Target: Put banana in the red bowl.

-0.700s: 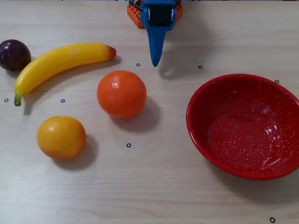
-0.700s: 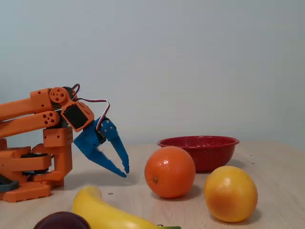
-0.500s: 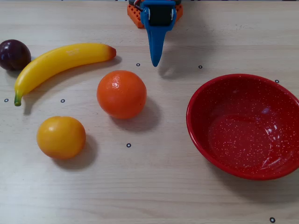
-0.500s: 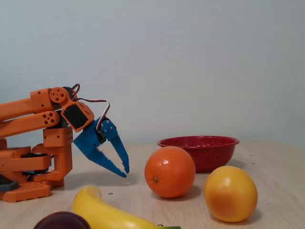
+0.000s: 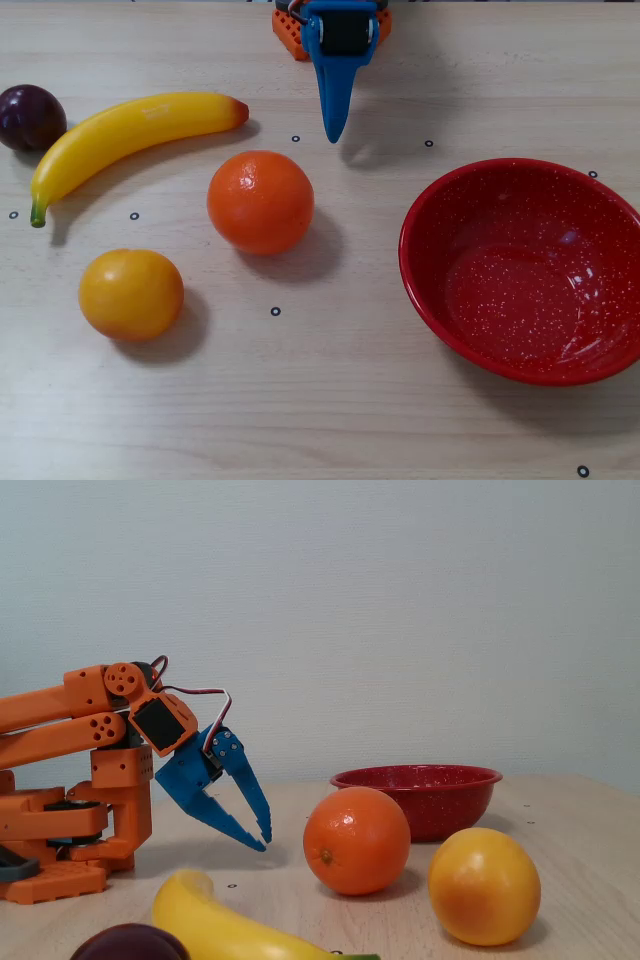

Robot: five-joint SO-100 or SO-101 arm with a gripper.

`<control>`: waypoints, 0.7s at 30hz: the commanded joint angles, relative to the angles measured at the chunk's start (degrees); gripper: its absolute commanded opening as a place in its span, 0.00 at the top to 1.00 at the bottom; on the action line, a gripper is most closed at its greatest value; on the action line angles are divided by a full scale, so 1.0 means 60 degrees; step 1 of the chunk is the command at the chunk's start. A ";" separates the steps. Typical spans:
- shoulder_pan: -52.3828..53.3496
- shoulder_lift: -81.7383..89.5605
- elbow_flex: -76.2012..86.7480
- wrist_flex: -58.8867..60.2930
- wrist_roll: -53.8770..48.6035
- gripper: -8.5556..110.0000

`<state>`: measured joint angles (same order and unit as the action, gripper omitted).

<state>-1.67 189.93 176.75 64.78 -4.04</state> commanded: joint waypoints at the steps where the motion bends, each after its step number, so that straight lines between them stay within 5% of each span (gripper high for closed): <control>1: -0.0117 -0.0044 0.0000 0.0015 -0.0469 0.93; 21: 0.0044 -0.2681 -0.2856 0.0117 -0.1450 0.93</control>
<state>-1.76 175.78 166.11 64.78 -11.34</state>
